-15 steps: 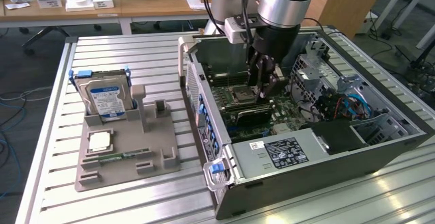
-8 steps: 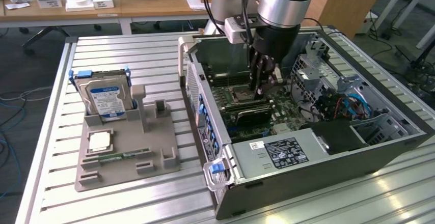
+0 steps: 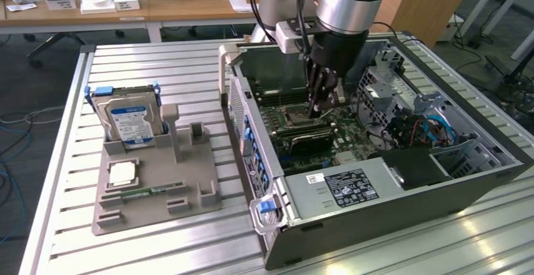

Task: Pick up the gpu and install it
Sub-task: 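Press down on the gpu until it lock into place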

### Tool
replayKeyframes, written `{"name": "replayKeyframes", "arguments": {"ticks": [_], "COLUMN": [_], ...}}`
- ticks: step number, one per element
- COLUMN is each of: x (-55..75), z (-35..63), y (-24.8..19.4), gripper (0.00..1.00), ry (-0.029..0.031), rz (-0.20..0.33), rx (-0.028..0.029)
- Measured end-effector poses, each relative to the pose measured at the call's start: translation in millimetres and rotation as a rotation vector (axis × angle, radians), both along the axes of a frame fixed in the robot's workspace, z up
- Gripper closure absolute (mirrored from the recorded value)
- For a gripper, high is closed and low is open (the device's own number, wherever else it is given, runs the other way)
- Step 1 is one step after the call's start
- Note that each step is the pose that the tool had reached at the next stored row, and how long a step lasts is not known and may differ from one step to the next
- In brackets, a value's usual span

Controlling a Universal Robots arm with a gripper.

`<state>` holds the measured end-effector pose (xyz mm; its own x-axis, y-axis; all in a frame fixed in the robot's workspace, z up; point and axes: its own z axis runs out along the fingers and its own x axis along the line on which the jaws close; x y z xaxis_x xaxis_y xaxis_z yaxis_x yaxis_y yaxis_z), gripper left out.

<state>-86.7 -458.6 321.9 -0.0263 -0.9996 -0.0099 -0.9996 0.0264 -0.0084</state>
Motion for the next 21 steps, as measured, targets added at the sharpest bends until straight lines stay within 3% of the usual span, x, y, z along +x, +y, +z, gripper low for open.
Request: {"name": "replayKeyframes", "arguments": {"ticks": [21], "x": [0.0], "z": [-5.8], "y": [0.0], "gripper": [0.89], "ry": [-0.0002], "rz": [0.0], "rx": [0.0002]}}
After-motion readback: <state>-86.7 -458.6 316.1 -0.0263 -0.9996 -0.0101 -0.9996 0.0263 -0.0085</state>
